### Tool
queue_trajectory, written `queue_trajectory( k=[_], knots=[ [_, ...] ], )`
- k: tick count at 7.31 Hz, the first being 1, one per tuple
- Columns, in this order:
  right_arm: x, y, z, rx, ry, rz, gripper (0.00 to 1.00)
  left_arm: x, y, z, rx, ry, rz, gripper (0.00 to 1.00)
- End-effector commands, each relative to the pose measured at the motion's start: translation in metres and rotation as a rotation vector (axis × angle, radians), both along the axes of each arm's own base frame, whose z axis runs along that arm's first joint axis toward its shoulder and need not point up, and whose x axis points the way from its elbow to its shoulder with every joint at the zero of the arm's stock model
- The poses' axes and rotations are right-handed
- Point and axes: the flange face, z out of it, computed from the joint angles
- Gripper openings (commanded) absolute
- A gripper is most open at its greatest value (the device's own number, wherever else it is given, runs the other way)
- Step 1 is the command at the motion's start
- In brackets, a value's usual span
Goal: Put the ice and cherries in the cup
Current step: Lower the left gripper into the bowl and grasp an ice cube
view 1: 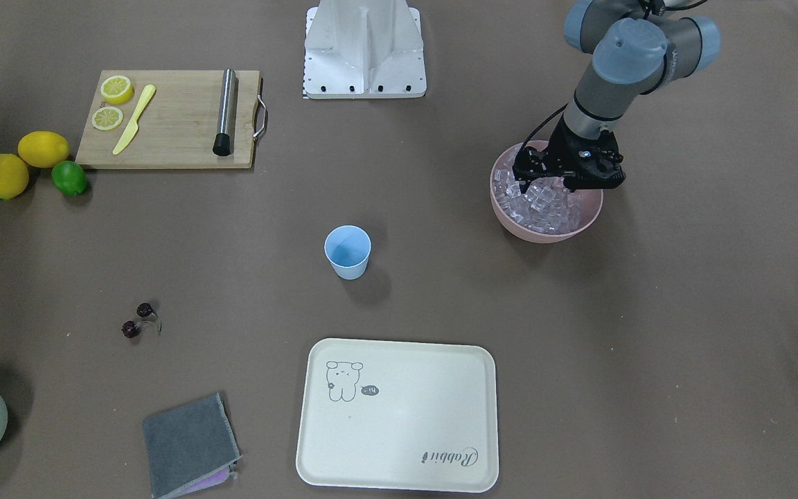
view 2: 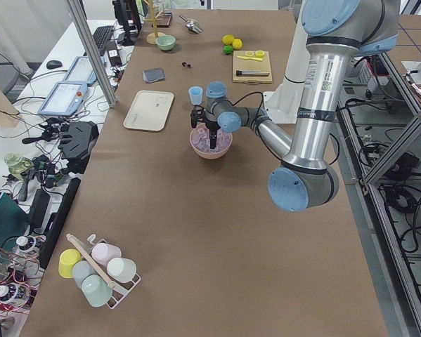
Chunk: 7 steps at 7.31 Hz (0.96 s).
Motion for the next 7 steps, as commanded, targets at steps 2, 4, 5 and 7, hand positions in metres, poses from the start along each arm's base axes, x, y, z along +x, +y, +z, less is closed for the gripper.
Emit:
queue_trajectory(
  k=[2, 4, 5, 7],
  knots=[
    [0.001, 0.003, 0.002, -0.001, 0.002, -0.001, 1.0, 0.004, -0.001, 0.004, 0.009, 0.013, 0.004, 0.92],
    [0.001, 0.003, 0.002, -0.002, 0.002, 0.0, 1.0, 0.001, 0.001, -0.007, 0.013, 0.043, 0.012, 0.92],
    [0.001, 0.003, 0.001, 0.0, 0.001, 0.001, 1.0, -0.001, -0.003, -0.007, -0.01, 0.057, 0.025, 0.92],
    [0.001, 0.009, 0.004, -0.004, 0.002, -0.001, 1.0, -0.001, -0.005, -0.003, -0.02, 0.049, 0.017, 0.93]
  ],
)
